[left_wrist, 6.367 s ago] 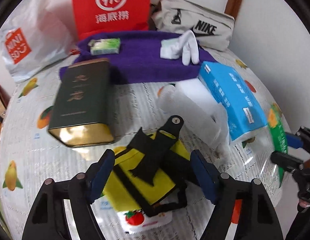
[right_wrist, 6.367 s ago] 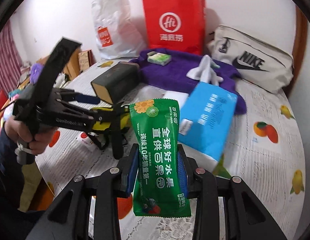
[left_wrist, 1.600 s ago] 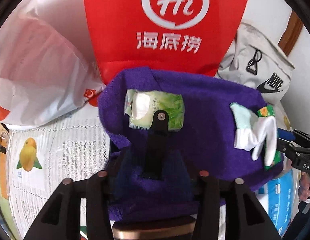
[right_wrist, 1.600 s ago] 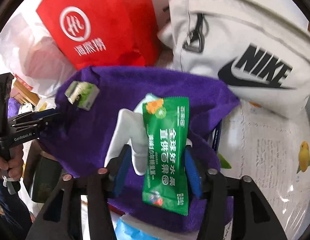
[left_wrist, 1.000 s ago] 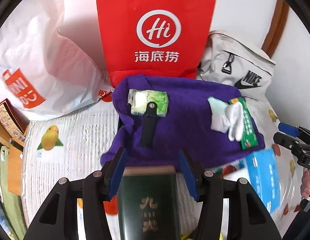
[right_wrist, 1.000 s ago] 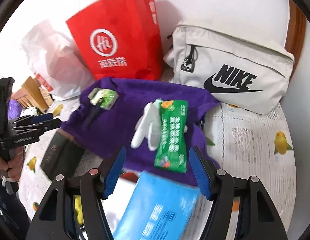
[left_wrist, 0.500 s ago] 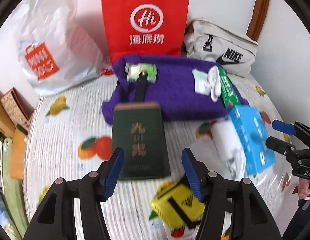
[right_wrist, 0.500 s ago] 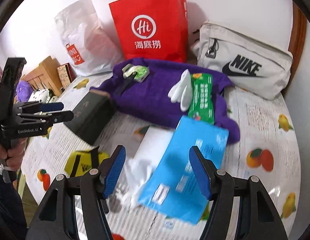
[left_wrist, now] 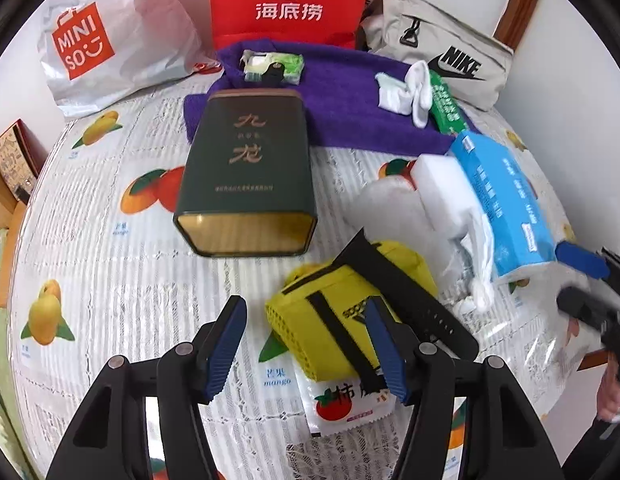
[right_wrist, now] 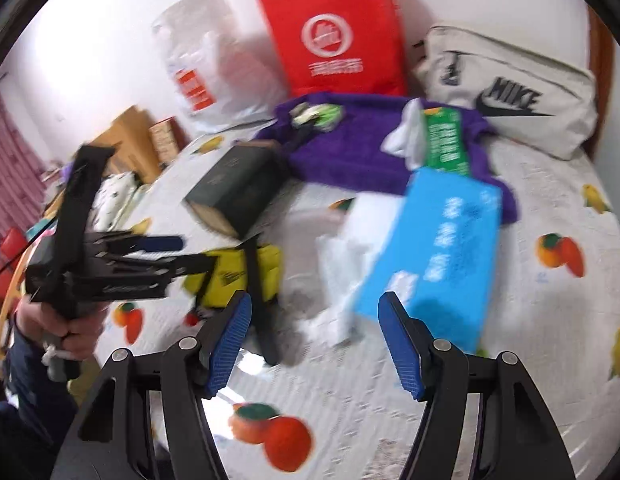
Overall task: Organize soft objects
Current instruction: 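Withdraw both tools from the towel back toward the yellow pouch, then grasp the yellow adidas pouch with the left tool while the right tool grasps the black watch strap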
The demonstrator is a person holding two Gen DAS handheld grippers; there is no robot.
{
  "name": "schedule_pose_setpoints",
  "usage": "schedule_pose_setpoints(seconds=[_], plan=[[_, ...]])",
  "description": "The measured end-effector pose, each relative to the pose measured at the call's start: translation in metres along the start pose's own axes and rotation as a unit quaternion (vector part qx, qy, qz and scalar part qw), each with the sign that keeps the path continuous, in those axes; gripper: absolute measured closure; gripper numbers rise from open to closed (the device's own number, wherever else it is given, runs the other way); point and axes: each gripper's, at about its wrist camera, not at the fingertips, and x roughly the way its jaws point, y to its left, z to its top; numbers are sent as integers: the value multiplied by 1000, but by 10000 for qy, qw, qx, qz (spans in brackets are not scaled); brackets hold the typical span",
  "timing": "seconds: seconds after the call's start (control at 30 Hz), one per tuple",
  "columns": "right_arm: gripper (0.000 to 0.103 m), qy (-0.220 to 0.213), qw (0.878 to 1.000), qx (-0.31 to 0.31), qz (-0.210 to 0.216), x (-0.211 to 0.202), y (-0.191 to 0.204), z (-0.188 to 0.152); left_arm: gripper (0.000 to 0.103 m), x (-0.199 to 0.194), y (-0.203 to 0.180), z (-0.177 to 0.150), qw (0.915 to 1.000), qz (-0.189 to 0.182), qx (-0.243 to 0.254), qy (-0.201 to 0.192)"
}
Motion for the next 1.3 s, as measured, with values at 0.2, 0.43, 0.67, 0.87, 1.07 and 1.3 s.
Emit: schedule_pose_setpoints(seconds=[0.2, 0.43, 0.67, 0.87, 1.07, 1.3], plan=[[50, 25, 9976, -697, -41, 27, 35, -10, 43, -5, 15, -5, 9997, 131, -188, -22], [53, 293, 9885, -1443, -338, 57, 56, -17, 43, -17, 32, -12, 9993, 165, -305, -111], [55, 740, 9808, -1716, -551, 87, 61, -21, 43, -13, 39, -19, 9992, 94, -392, -46], [83, 862, 9755, -1925, -620, 93, 69, -19, 43, -13, 45, -20, 9989, 71, -458, -45], [83, 678, 9823, -1696, -419, 70, 63, -17, 43, -14, 41, -21, 9991, -6, -427, -69], [83, 541, 9882, -1362, -453, 48, 49, -21, 43, -12, 24, -16, 9990, -290, -325, -104]])
